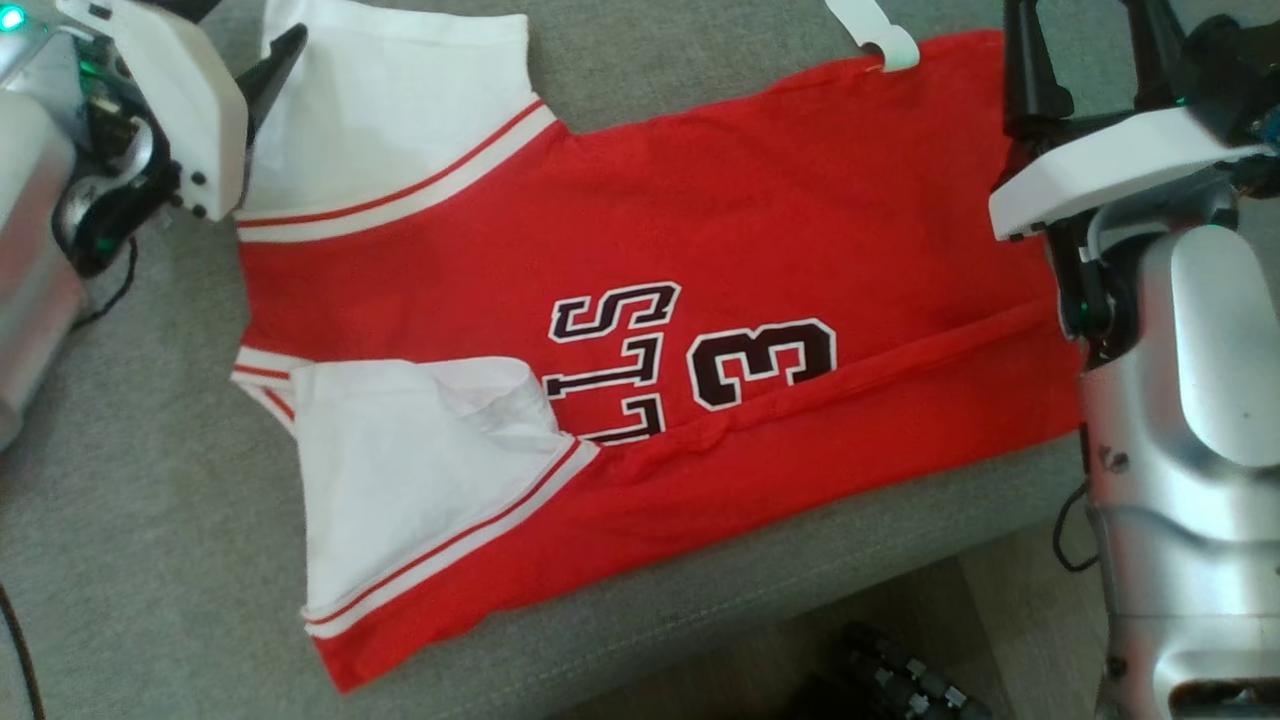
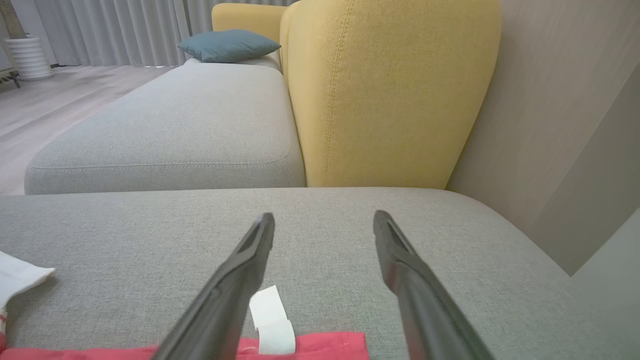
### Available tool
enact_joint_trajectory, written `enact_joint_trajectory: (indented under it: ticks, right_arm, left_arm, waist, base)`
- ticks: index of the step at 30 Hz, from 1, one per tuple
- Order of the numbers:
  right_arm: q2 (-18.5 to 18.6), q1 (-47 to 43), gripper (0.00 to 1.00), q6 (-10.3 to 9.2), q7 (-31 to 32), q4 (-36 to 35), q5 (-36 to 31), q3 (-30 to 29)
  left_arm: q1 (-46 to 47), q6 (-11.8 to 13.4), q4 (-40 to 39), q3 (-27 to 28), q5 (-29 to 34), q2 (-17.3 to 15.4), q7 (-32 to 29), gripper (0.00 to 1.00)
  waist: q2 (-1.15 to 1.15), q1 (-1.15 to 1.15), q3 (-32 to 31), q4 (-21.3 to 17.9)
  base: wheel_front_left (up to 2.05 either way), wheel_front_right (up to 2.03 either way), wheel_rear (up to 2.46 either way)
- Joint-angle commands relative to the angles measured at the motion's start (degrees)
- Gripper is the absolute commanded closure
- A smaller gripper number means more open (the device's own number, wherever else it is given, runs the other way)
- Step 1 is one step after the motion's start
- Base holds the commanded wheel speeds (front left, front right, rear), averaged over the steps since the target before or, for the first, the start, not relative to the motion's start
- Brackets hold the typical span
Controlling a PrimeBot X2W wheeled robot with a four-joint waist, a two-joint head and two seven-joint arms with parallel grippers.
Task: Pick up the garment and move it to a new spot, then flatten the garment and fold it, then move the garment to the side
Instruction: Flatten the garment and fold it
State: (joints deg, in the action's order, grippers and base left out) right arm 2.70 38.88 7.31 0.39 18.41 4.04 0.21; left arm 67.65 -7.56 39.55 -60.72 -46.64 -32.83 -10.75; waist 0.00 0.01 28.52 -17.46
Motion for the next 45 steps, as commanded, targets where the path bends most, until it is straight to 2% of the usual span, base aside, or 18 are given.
enact_joint_trajectory:
  ticks: [1, 12, 13, 14, 15, 16, 20, 30, 36, 45]
  right_arm:
    - [0.18, 1.55, 0.00, 0.18, -0.51, -1.74, 0.29, 1.14]
    - [0.18, 2.19, 0.00, 0.18, -0.57, -1.61, 0.60, 1.32]
    - [0.18, 2.28, 0.00, 0.18, -0.54, -1.48, 0.46, 1.12]
    - [0.18, 2.39, 0.00, 0.18, -0.49, -1.30, 0.29, 0.86]
    - [0.18, 2.39, 0.00, 0.18, -0.49, -1.30, 0.29, 0.86]
    - [0.18, 2.48, 0.00, 0.18, -0.45, -1.06, 0.05, 0.52]
    - [0.18, 2.66, 0.00, 0.18, -0.05, 0.40, -1.31, -0.85]
    - [0.45, 3.38, 0.00, 0.18, 1.98, 5.25, -3.45, -4.00]
    - [3.88, 3.24, 0.00, 0.18, 5.63, 10.64, -3.31, -4.53]
    - [8.27, 3.82, 0.00, 0.18, 9.91, 19.48, -4.24, -5.05]
  left_arm:
    - [3.84, 0.08, -0.52, 1.35, -0.51, -2.54, 0.68, 0.00]
    - [7.03, 0.08, 1.79, -6.94, -6.90, -2.81, -1.20, 0.00]
    - [7.00, 0.08, 1.42, -7.49, -8.14, -2.74, -1.77, 0.15]
    - [7.00, 0.08, 0.79, -8.02, -9.19, -2.70, -2.05, 0.94]
    - [7.00, 0.08, 0.79, -8.02, -9.19, -2.70, -2.05, 0.94]
    - [7.00, 0.08, 0.09, -8.53, -10.13, -2.70, -2.14, 1.00]
    - [6.95, 0.08, -1.40, -9.80, -12.75, -2.78, -0.57, 1.00]
    - [5.87, 0.08, -1.16, -9.73, -14.65, -0.43, 12.53, 1.00]
    - [4.00, 0.08, -2.49, -9.83, -14.86, 1.38, 19.02, 1.00]
    - [1.57, 0.08, -5.63, -10.74, -13.74, 1.21, 20.89, 1.00]
  waist:
    - [0.00, -0.01, 0.42, -0.45]
    - [0.00, -0.01, 1.68, -1.74]
    - [0.00, -0.01, 1.63, -1.66]
    - [0.00, -0.01, 1.54, -1.53]
    - [0.00, -0.01, 1.54, -1.53]
    - [0.00, -0.01, 1.40, -1.31]
    - [0.00, -0.01, 0.28, -0.02]
    - [0.00, -0.01, -4.74, 5.35]
    - [0.00, -0.01, -7.76, 8.96]
    - [0.00, -0.01, -9.14, 11.27]
  base:
    - [0.00, 0.00, 0.00]
    - [0.00, 0.00, 0.00]
    - [0.00, 0.00, 0.00]
    - [0.00, 0.00, 0.00]
    - [0.00, 0.00, 0.00]
    - [0.00, 0.00, 0.00]
    - [0.00, 0.00, 0.00]
    - [0.00, 0.00, 0.00]
    - [0.00, 0.00, 0.00]
    - [0.00, 0.00, 0.00]
